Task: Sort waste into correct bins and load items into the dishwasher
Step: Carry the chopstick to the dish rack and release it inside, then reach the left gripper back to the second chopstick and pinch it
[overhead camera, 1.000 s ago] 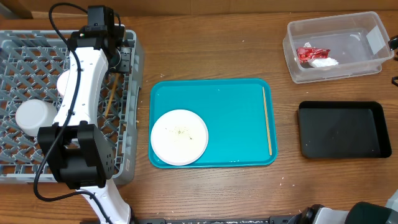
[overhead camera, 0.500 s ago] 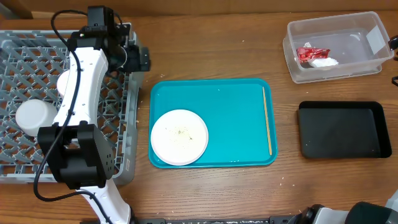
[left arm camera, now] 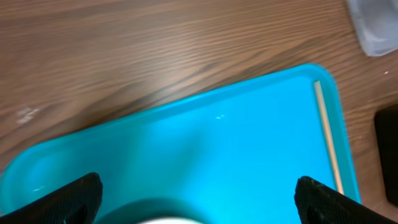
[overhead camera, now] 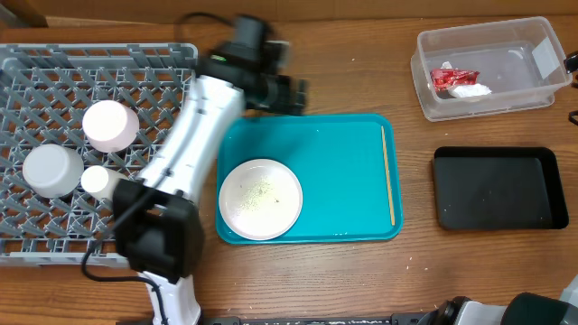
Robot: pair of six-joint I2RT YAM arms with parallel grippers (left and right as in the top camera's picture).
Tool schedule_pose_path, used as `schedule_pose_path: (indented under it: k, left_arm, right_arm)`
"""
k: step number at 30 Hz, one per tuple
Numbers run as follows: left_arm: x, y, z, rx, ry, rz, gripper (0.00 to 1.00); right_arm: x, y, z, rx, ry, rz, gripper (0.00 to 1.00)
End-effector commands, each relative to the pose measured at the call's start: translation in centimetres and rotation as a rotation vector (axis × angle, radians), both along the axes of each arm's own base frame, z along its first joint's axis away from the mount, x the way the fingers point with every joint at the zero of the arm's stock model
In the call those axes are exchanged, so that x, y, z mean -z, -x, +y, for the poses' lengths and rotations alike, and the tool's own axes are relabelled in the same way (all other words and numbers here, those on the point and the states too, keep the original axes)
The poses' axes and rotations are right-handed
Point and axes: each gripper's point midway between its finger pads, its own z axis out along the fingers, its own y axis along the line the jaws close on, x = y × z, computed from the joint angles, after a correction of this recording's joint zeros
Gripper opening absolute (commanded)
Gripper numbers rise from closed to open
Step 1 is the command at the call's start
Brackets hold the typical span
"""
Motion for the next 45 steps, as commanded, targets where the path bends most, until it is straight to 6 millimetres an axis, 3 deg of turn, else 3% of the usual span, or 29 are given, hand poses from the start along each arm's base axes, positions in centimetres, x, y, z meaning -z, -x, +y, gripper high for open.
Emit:
schedule_pose_path:
  k: [1,6,12,18,24,36,45]
  left_arm:
    - [-1.1,0.1,-3.5,-0.106,-0.072,-0.098,1.0]
    - [0.2,2.4,-8.7,-0.24,-0.126,-0.162,1.0]
    - [4.9,4.1,-14.8,-0.287,-0.087,-0.167,1.0]
    - [9.1,5.0,-18.3,-0.265,-0.062,-0.155,1.0]
    - [12.7,5.4,-18.1,-0.275,-0.11,-0.115,1.0]
    - [13.9,5.5,-17.6,-0.285,-0.145,-0.109,1.0]
    - [18.6,6.0,-17.0,-0.282,-0.207,-0.067,1.0]
  right_arm:
    - [-0.3,0.1,-0.4,0.008,0.013,-0.006,1.0]
    - [-0.3,0.1,-0.4,0.008,0.013,-0.006,1.0]
    - [-0.3,0.1,-0.4,0.008,0.013,-0.006,1.0]
    - [-0.3,0.1,-0.4,0.008,0.013,-0.006,1.0]
    - [-0.3,0.1,-0.4,0.008,0.013,-0.006,1.0]
    - [-0.3,0.1,-0.4,0.008,0.013,-0.006,1.0]
    - [-0.3,0.1,-0.4,0.008,0.013,-0.006,1.0]
